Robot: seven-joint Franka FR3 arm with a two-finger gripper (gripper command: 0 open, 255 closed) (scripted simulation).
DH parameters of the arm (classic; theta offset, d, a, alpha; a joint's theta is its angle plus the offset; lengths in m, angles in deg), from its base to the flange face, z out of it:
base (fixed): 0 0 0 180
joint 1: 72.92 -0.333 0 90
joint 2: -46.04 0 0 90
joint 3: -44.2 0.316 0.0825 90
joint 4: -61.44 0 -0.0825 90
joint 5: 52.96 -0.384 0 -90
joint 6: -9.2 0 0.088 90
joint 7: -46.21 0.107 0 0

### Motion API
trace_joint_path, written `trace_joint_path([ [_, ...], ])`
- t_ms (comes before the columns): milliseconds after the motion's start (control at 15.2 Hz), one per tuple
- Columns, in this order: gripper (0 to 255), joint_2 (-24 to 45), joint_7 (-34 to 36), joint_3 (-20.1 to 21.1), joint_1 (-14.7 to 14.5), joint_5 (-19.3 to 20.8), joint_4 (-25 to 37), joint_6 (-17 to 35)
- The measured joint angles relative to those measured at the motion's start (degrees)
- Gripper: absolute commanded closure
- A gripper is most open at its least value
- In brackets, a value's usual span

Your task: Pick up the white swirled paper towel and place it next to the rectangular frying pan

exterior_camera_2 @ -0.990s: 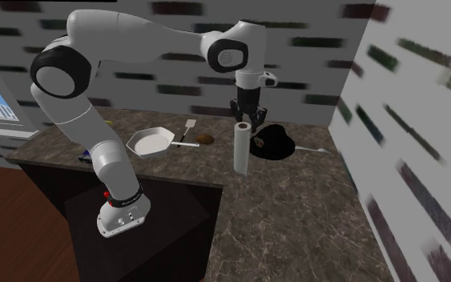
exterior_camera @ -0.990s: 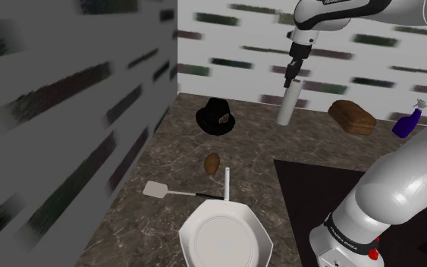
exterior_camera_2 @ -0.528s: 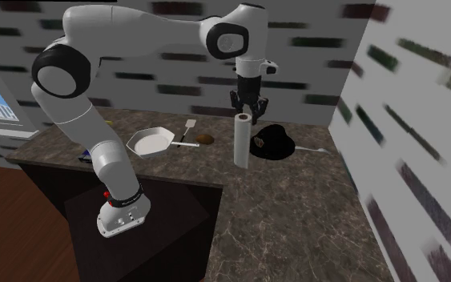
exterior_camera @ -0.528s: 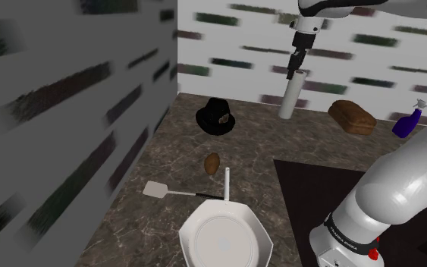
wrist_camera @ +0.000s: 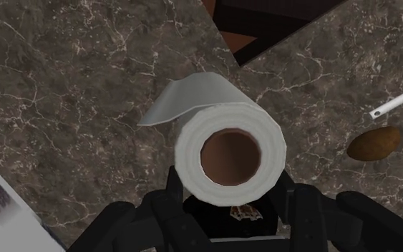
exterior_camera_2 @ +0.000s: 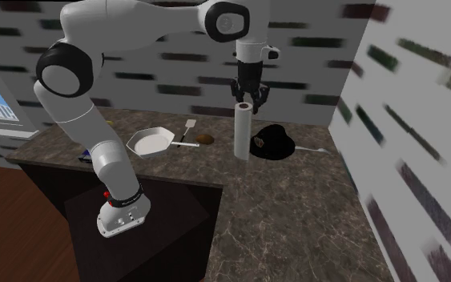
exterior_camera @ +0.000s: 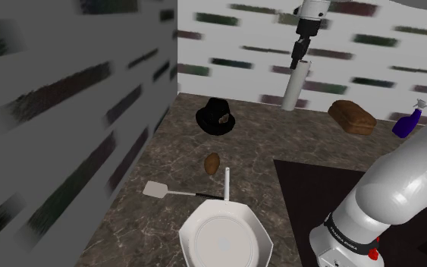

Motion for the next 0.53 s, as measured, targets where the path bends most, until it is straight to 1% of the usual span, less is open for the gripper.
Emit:
trace_joint_path([
  [528,255,2.33,-0.83,-0.25,-0.03,-0.75,8.76,-6.54],
])
